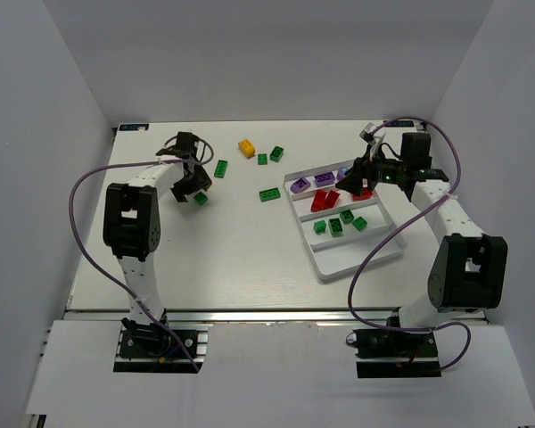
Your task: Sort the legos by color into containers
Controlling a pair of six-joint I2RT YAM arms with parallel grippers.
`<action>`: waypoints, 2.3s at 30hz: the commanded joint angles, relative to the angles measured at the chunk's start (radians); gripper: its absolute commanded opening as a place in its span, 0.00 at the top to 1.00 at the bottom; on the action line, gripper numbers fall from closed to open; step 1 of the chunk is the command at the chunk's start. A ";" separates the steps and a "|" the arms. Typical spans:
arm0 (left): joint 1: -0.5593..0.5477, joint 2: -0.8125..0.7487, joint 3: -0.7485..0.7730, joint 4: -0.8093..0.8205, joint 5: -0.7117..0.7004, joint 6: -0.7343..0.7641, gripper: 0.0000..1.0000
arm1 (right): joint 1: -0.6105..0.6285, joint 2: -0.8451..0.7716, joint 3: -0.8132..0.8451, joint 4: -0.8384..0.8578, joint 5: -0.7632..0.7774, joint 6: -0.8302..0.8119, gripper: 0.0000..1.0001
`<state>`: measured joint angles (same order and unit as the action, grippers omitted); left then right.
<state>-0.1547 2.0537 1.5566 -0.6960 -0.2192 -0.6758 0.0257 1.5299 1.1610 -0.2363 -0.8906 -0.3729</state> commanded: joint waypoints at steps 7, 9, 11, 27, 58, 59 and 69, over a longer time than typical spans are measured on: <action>-0.003 -0.081 -0.092 0.093 0.069 0.068 0.28 | -0.001 0.001 0.006 0.011 -0.024 0.009 0.37; -0.003 -0.066 -0.084 0.096 0.075 0.059 0.31 | 0.000 -0.002 0.006 0.011 -0.024 0.011 0.37; -0.005 -0.052 -0.066 0.098 0.078 0.050 0.35 | -0.001 -0.004 0.008 0.009 -0.025 0.011 0.37; -0.006 -0.125 -0.188 0.177 0.188 0.062 0.79 | 0.000 -0.011 0.002 0.006 -0.030 0.006 0.37; -0.496 -0.029 -0.008 0.437 0.730 0.080 0.68 | -0.001 -0.042 -0.001 -0.006 -0.021 0.008 0.36; -0.500 -0.020 0.005 0.414 0.724 0.087 0.64 | -0.001 -0.043 -0.001 -0.005 -0.021 0.006 0.36; -0.522 -0.003 0.036 0.362 0.699 0.130 0.48 | 0.006 0.004 0.058 -0.027 -0.011 -0.014 0.36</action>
<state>-0.6765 2.0743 1.5532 -0.3149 0.4858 -0.5755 0.0265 1.5257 1.1667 -0.2443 -0.8932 -0.3717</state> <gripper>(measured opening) 0.513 0.637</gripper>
